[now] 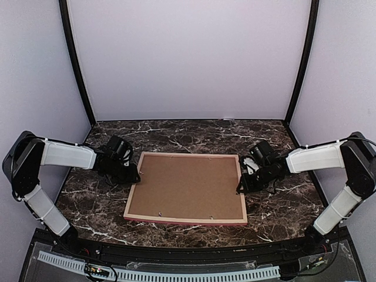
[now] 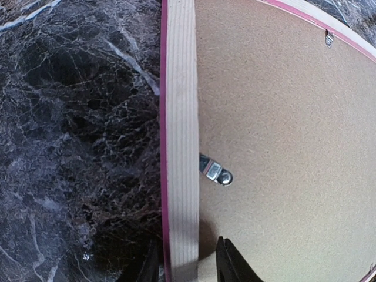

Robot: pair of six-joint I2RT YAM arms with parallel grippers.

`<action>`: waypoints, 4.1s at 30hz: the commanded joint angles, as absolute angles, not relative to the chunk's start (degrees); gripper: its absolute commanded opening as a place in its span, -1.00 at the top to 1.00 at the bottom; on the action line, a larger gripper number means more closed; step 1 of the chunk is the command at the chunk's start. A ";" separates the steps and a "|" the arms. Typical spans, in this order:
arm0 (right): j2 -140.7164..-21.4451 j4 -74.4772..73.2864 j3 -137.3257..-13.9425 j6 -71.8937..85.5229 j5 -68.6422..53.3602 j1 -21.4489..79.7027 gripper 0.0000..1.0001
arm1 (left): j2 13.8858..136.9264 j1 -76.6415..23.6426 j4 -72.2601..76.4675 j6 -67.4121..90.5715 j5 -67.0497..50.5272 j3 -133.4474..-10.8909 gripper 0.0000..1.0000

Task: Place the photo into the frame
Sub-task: Rotate the photo frame at the center of the board, then pick up the photo frame from the center of the board.

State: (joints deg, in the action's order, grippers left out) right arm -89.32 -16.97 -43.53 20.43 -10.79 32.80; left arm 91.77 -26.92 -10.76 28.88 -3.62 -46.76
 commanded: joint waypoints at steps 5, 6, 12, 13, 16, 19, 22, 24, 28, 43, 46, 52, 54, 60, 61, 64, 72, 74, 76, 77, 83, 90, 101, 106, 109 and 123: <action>-89.22 -19.42 -42.12 17.97 -14.87 30.35 0.31 | 88.87 -26.89 -11.09 29.44 -3.71 -45.81 0.29; -88.75 -19.30 -42.10 18.08 -15.20 29.92 0.25 | 88.73 -26.89 -11.21 29.44 -3.63 -45.80 0.29; -86.01 -19.49 -42.53 18.75 -16.19 28.70 -0.09 | 87.66 -26.89 -11.64 29.53 -3.05 -45.70 0.21; -85.53 -19.62 -42.54 18.85 -16.17 28.61 -0.11 | 87.39 -26.89 -11.81 29.53 -2.89 -45.70 0.21; -84.09 -20.14 -42.17 19.35 -16.11 28.56 -0.14 | 86.85 -26.89 -12.15 29.51 -2.62 -45.64 0.15; -82.44 -20.23 -40.91 20.36 -16.32 28.55 -0.21 | 86.07 -26.89 -12.42 29.45 -2.32 -45.62 0.10; -80.48 -20.38 -38.99 21.63 -16.35 28.69 -0.24 | 85.13 -26.89 -12.68 29.25 -2.26 -45.53 0.02; -79.24 -20.43 -37.67 22.60 -16.27 29.17 -0.24 | 84.52 -26.89 -12.78 29.00 -2.27 -45.45 -0.04; -76.61 -20.51 -35.15 25.10 -15.60 30.85 -0.25 | 82.78 -26.89 -12.89 28.27 -2.59 -45.17 -0.18; -76.48 -19.10 -32.48 32.61 -9.45 39.16 -0.02 | 76.72 -27.11 -11.96 27.52 -4.59 -43.09 -0.60; -77.08 -19.77 -33.04 33.48 -7.55 40.25 0.10 | 75.94 -27.47 -11.76 27.30 -5.12 -42.99 -0.62; -79.16 -21.18 -35.00 35.03 -3.13 41.58 0.22 | 74.69 -30.23 -10.66 26.59 -4.10 -42.94 -0.65; -79.70 -21.25 -35.39 35.36 -1.99 41.81 0.25 | 74.13 -31.82 -10.53 26.28 -2.26 -43.08 -0.65; -83.10 -19.68 -36.27 33.93 -1.56 41.79 0.35 | 72.80 -37.65 -9.99 25.48 2.39 -44.12 -0.65; -83.89 -19.69 -36.82 33.60 -1.34 41.83 0.40 | 72.74 -38.75 -9.74 25.31 2.47 -44.19 -0.65; -85.66 -19.86 -38.71 32.34 -0.43 41.55 0.46 | 72.16 -40.91 -8.87 24.69 2.53 -44.02 -0.65; -90.03 -19.70 -44.63 28.22 -0.32 37.00 0.58 | 68.90 -45.24 -6.79 21.71 1.90 -42.46 -0.65; -91.34 -19.69 -46.18 27.16 -0.49 35.60 0.60 | 68.82 -45.91 -6.75 21.04 1.56 -42.38 -0.65; -92.60 -19.90 -47.81 26.10 -0.85 34.53 0.61 | 69.08 -46.37 -7.03 20.64 1.62 -42.36 -0.65; -93.12 -20.02 -48.55 25.64 -0.94 34.13 0.62 | 69.26 -46.64 -7.14 20.63 1.69 -42.36 -0.65; -95.39 -20.13 -50.80 24.34 -1.40 32.90 0.52 | 70.62 -47.09 -6.65 21.11 1.92 -42.35 -0.65; -92.76 -19.70 -47.68 25.30 -2.19 33.32 0.22 | 72.82 -47.28 -6.81 21.03 2.94 -43.52 -0.65; -92.89 -18.11 -44.85 26.26 -2.13 35.08 0.34 | 74.95 -47.35 -7.18 19.02 4.65 -44.45 -0.67; -93.34 -18.34 -46.59 25.37 -2.45 34.32 0.55 | 75.65 -48.89 -5.69 17.17 4.35 -44.21 -0.64; -93.24 -19.18 -48.74 24.61 -2.70 33.54 0.63 | 76.85 -50.95 -5.01 15.21 4.94 -44.70 -0.61; -87.80 -31.63 -59.87 20.73 -9.16 30.63 1.00 | 96.06 -74.06 -14.16 1.32 28.16 -61.12 -0.63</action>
